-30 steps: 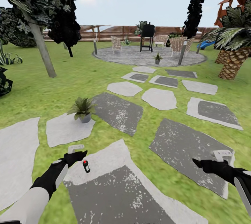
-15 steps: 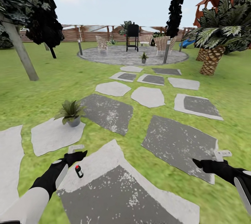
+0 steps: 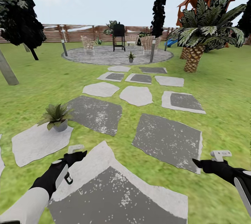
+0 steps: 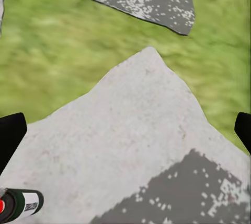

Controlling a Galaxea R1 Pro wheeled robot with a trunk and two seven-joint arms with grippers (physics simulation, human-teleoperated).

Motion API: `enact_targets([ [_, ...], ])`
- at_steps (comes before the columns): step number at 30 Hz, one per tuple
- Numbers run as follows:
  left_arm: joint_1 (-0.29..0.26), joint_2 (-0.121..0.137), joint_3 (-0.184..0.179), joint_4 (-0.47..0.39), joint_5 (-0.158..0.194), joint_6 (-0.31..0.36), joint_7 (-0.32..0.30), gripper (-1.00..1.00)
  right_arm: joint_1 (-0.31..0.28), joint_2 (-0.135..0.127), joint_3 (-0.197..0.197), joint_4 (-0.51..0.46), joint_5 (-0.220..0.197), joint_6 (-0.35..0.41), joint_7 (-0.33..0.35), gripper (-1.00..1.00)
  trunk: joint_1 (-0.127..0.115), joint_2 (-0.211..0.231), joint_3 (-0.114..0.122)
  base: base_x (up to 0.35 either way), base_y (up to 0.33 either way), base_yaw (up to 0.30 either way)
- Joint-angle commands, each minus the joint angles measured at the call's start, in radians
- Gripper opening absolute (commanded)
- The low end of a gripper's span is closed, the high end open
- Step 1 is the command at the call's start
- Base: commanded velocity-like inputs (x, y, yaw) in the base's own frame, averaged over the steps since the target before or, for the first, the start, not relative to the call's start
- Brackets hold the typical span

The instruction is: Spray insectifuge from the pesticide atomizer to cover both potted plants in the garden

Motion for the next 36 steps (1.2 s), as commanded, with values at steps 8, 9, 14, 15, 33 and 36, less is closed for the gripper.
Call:
enact_targets([
  [8,0.013,0.001,0.006,-0.003,0.015,0.003,-0.003,1.0,0.0,0.0,-0.001,-0.001,-0.006,0.006,-0.001,1.0,0.0,0.0,-0.001,-0.041,0.063,-0.054],
  [9,0.014,0.001,0.007,-0.003,0.015,0.001,-0.003,1.0,0.0,0.0,-0.001,-0.001,-0.006,0.006,-0.001,1.0,0.0,0.0,-0.001,-0.116,0.176,-0.018],
  [14,0.019,0.0,0.007,-0.005,0.016,-0.003,-0.003,1.0,0.0,0.0,-0.001,-0.001,-0.006,0.006,-0.003,1.0,0.0,0.0,-0.001,-0.141,0.212,-0.009],
  [15,0.019,0.0,0.007,-0.005,0.016,-0.002,-0.004,1.0,0.0,0.0,-0.001,-0.001,-0.006,0.006,-0.003,1.0,0.0,0.0,-0.001,-0.16,0.241,-0.002],
  [33,0.021,0.0,0.004,-0.005,0.013,-0.006,-0.002,1.0,0.0,0.001,-0.001,-0.001,-0.006,0.006,-0.003,1.0,0.0,0.0,-0.001,-0.136,0.177,0.0],
  [36,0.021,0.0,0.003,-0.005,0.012,-0.007,-0.001,1.0,0.0,0.0,-0.001,-0.001,-0.006,0.006,-0.003,1.0,0.0,0.0,-0.001,-0.017,0.018,0.0],
])
